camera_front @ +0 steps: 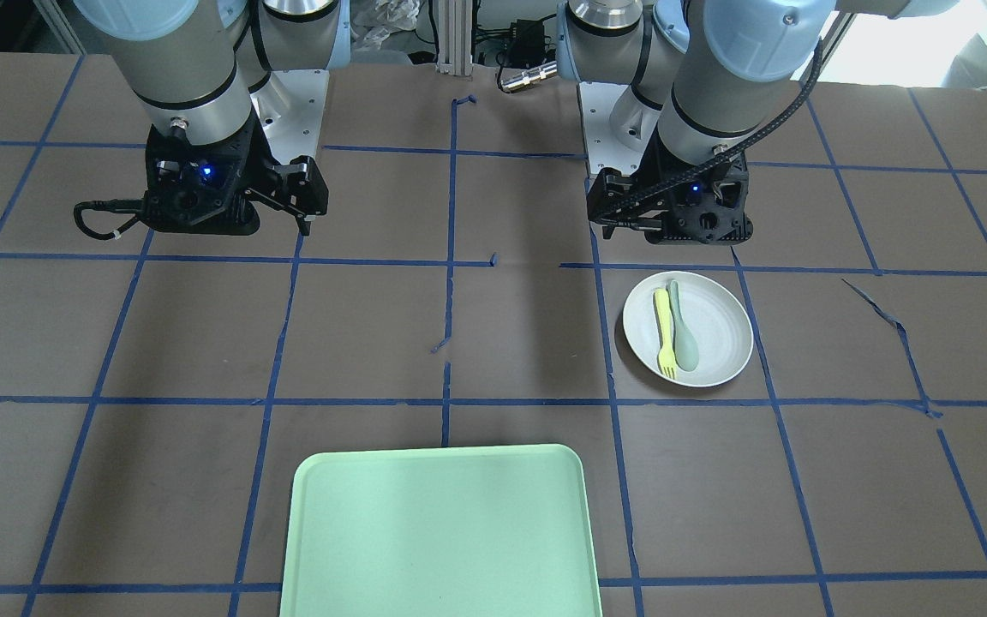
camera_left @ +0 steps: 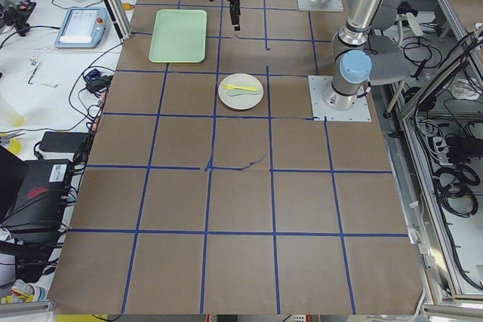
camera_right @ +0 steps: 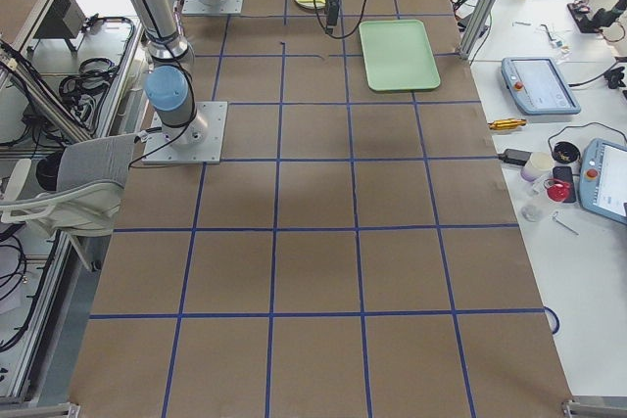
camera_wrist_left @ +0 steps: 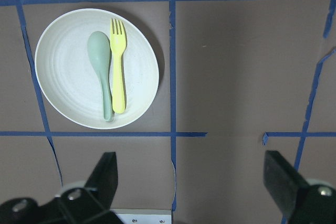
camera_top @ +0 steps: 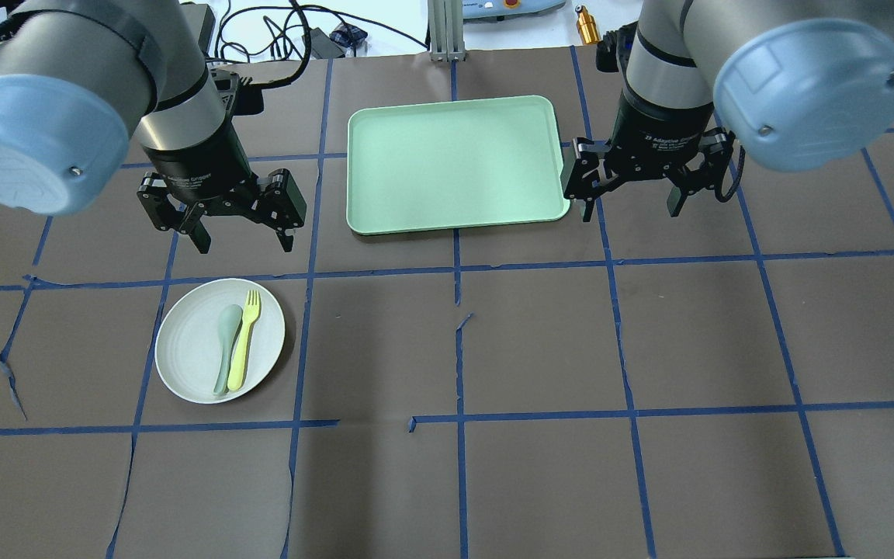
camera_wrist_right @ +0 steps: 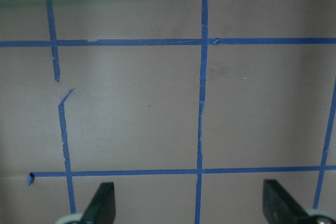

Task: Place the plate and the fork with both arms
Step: 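Lower the left gripper to the rim of the white plate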

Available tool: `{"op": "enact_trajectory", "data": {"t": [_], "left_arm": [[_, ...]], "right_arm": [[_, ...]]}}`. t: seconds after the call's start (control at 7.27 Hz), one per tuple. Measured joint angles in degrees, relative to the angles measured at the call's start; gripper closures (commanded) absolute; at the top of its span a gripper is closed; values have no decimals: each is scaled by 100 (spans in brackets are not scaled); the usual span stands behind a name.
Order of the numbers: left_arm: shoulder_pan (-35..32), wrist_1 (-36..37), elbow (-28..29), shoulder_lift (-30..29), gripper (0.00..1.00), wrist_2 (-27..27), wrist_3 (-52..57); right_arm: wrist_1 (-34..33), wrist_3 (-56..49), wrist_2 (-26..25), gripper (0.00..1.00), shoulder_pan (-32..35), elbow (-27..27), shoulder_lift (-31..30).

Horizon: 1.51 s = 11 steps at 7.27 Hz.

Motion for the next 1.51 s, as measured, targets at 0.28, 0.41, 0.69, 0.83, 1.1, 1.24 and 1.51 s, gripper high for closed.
{"op": "enact_trajectory", "data": {"t": [0.28, 0.41, 0.69, 0.83, 1.1, 1.24, 1.51], "left_arm": [[590, 60, -59, 5, 0, -15, 55], [1062, 138, -144, -19, 0, -18, 205], [2070, 734, -639, -115, 0, -39, 1260], [2509, 1255, -1034, -213, 5, -199, 1772], [2970, 2233, -1764, -463, 10, -580, 2366], [3062, 2515, -2022, -620, 11, -633, 2498], [3116, 2688, -2231, -975, 20, -629, 2646]], "right_arm": [[-43, 0, -33, 0, -5, -13, 33], [-112, 2, -35, 0, -11, 2, 43], [-179, 4, -21, 0, -14, 21, 64], [-184, 4, -13, 0, -13, 28, 78], [-191, 4, -6, 0, -7, 35, 96], [-192, 4, -7, 0, -7, 39, 102], [-192, -1, -7, 0, -6, 41, 109]]}}
